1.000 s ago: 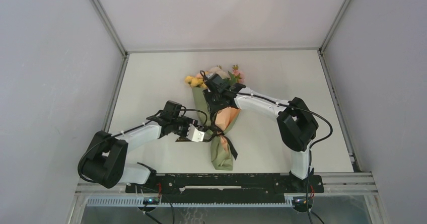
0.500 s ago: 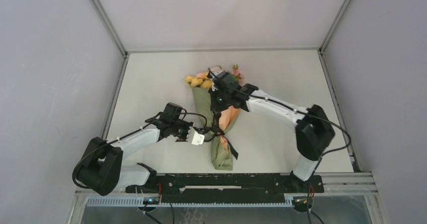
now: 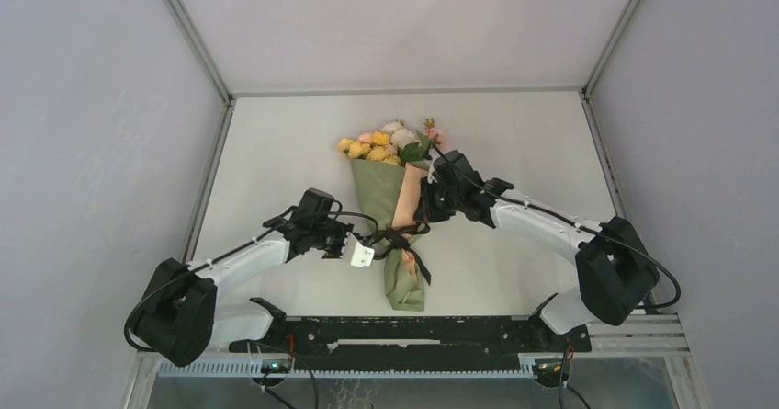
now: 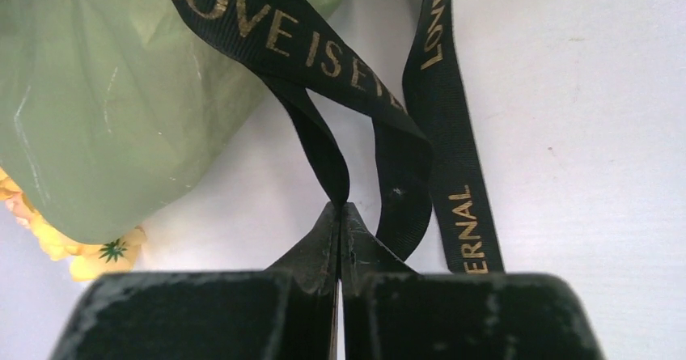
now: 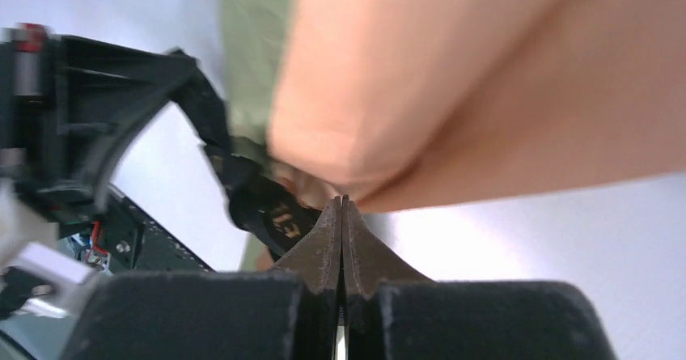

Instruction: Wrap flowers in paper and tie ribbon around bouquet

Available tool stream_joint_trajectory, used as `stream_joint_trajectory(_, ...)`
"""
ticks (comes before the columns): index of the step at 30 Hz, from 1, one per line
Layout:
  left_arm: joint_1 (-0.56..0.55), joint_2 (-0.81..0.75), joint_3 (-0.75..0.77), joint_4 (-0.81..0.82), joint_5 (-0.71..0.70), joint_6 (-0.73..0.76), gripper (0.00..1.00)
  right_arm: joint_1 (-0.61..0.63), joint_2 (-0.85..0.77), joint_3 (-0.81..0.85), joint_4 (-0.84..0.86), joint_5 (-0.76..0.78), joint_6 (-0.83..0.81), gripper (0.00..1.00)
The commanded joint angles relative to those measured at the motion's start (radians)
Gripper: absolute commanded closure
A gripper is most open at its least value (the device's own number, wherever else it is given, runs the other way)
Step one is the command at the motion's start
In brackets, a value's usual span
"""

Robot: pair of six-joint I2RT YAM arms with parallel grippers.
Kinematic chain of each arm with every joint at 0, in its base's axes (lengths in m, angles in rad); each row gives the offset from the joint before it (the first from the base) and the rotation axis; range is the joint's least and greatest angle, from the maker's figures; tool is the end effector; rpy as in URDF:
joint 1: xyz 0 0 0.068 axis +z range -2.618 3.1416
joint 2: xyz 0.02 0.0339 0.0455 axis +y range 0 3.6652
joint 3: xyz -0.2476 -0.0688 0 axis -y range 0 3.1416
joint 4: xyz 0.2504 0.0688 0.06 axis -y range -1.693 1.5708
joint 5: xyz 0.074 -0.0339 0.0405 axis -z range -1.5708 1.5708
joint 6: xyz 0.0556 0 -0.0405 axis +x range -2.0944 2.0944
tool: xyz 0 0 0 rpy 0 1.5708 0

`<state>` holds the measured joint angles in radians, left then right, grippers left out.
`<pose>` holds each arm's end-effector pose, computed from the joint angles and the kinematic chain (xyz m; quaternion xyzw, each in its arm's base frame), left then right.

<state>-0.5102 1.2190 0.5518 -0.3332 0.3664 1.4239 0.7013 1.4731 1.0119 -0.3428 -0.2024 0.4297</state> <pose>0.1967 -0.1329 0.1321 0.8058 0.4935 -0.0349 0.3254 0.2494 0.2253 0.2097 -0.1624 0.9090 0.2785 0.2640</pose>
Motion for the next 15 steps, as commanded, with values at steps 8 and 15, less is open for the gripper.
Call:
stream_joint_trajectory(8,0.027,0.070,-0.020,0.087,-0.113,0.188,1.00,-0.128,-0.068,-0.288,0.178,-0.066,0.104,1.00)
stream_joint_trajectory(15,0.031,0.080,-0.024,-0.002,-0.132,0.233,1.00,-0.146,-0.024,-0.384,0.250,-0.102,0.114,1.00)
